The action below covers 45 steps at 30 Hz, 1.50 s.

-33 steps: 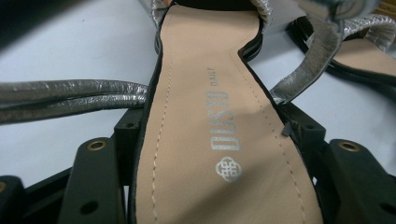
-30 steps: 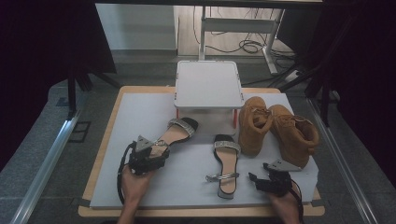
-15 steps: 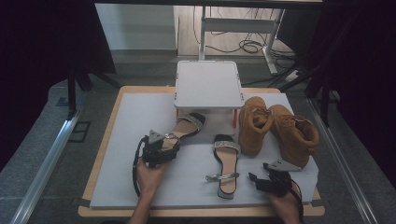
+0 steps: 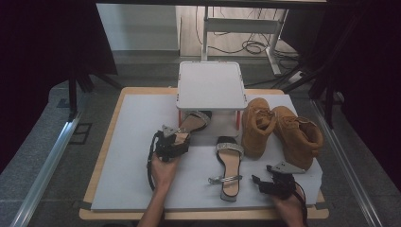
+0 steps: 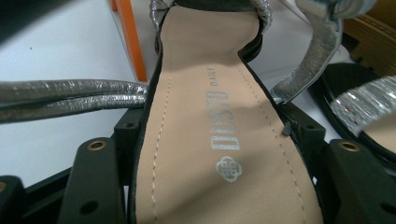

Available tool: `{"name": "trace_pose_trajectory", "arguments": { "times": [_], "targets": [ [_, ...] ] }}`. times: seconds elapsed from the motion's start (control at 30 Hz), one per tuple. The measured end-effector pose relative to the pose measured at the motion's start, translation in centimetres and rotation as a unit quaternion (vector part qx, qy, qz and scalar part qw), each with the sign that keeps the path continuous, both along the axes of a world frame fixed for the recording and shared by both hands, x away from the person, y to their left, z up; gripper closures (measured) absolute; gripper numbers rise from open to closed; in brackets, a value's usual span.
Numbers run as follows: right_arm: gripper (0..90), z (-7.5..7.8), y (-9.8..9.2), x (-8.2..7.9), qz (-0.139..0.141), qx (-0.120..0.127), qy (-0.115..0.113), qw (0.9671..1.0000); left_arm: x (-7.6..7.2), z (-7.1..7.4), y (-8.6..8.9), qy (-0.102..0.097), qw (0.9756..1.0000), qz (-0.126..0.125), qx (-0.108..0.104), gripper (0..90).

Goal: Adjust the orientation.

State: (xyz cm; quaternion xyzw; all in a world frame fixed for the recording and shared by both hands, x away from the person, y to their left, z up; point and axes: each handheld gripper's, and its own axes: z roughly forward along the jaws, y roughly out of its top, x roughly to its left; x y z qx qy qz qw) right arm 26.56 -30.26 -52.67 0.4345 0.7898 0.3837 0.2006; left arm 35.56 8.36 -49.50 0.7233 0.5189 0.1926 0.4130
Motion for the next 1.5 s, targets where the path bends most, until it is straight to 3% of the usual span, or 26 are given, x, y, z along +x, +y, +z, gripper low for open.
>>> {"name": "trace_pose_trajectory", "arguments": {
  "times": [0.53, 0.63, 1.13, 1.5],
  "targets": [
    [25.2, 0.0, 0.0, 0.0, -0.001, 0.003, 0.001, 1.0, 2.6, -0.4, -2.5, 0.0, 0.9991, 0.037, 0.019, 39.0],
    [25.2, 0.0, 0.0, 0.0, 0.0, 0.003, 0.001, 1.0, 3.3, -0.8, -2.9, 0.001, 0.9984, 0.048, 0.032, 39.0],
    [25.2, 0.0, 0.0, 0.0, 0.0, 0.003, 0.001, 1.0, 5.4, -1.3, -4.1, 0.013, 0.9961, 0.08, 0.035, 38.8],
    [25.2, 0.0, 0.0, 0.0, 0.0, 0.003, 0.001, 1.0, 5.6, -1.3, -3.7, 0.028, 0.9971, 0.065, 0.03, 34.6]
  ]
}}
